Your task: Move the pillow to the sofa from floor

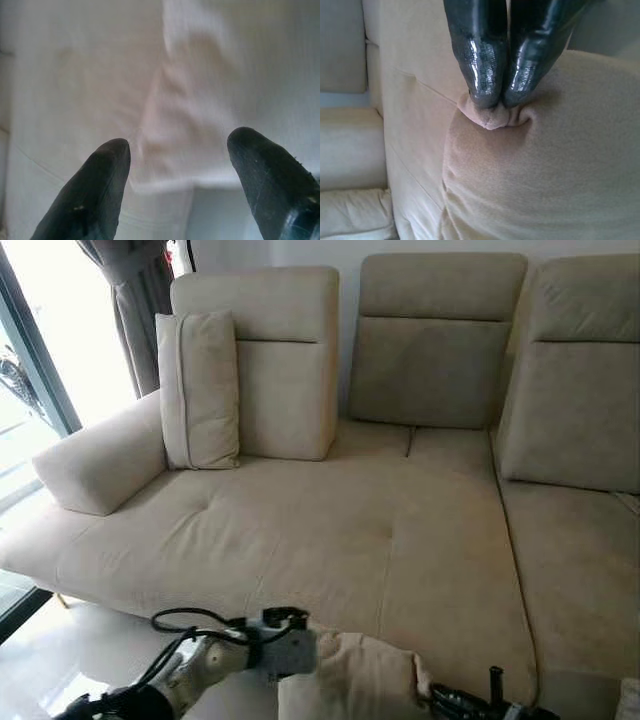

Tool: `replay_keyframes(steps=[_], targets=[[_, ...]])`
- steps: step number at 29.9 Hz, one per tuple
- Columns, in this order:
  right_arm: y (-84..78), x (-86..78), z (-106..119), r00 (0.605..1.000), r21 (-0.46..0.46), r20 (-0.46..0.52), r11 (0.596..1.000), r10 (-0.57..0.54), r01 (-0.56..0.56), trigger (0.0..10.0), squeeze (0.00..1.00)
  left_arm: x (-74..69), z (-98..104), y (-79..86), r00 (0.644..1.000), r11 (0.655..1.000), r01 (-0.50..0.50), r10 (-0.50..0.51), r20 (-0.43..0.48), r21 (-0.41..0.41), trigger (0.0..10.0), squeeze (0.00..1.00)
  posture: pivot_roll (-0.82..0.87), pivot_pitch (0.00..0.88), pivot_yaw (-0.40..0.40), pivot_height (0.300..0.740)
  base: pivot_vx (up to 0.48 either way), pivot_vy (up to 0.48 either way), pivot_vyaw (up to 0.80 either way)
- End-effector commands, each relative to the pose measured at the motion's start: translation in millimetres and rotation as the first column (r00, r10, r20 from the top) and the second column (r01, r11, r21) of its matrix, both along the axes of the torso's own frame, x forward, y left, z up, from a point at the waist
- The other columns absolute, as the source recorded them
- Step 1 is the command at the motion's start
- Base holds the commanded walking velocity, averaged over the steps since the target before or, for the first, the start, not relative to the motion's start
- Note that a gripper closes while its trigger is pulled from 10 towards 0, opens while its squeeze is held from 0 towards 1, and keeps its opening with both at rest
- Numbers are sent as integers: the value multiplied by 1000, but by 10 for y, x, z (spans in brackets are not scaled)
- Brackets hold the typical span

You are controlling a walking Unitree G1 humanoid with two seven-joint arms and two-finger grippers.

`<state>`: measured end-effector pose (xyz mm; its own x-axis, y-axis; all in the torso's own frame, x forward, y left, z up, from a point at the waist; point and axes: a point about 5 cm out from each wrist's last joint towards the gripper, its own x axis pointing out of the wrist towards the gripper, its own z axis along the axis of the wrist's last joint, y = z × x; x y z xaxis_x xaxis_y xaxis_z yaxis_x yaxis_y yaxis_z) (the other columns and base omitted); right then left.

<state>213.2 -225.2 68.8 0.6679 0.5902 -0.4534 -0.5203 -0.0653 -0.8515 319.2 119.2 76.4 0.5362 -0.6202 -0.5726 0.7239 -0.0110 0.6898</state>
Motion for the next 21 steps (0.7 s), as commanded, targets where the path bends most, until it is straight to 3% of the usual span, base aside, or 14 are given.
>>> replay_keyframes(steps=[1, 3, 6, 10, 17, 18, 21], targets=[[44, -45, -22, 999, -6, -5, 999, 39, -39, 0, 0, 8, -8, 44, 1000, 998, 18, -18, -6, 53, 10000, 0, 143, 8, 44, 545, 0, 0, 0], [35, -59, -6, 998, -30, 0, 997, 65, -65, 0, 0, 67, 23, 163, 1000, 995, -1, 2, -14, 100, 10000, 0, 141, 8, 45, 545, 0, 0, 0], [77, -63, 6, 994, -46, 7, 993, 108, -108, 0, 0, 139, 90, 208, 1000, 993, -14, 12, 15, 121, 10000, 0, 138, 6, 51, 545, 0, 0, 0], [141, -45, 0, 988, -70, -1, 985, 157, -157, 0, 0, 198, 183, 122, 999, 995, 10, -14, 42, 98, 10000, 0, 132, 1, 54, 545, 0, 0, 0], [188, 118, 124, 980, -100, 29, 976, 198, -194, 0, 0, 172, 183, 12, 996, 988, 88, -91, 22, 125, 10000, 0, 132, 0, 50, 545, 0, 0, 0], [212, 150, 198, 974, -106, 45, 971, 222, -216, 0, 0, 143, 125, 86, 993, 973, 120, -118, -19, 199, 10000, 0, 137, 0, 43, 545, 0, 0, 0], [221, 151, 217, 972, -108, 48, 968, 231, -225, 0, 0, 132, 103, 128, 991, 964, 132, -127, -37, 231, 10000, 0, 137, 0, 43, 545, 0, 0, 0]])
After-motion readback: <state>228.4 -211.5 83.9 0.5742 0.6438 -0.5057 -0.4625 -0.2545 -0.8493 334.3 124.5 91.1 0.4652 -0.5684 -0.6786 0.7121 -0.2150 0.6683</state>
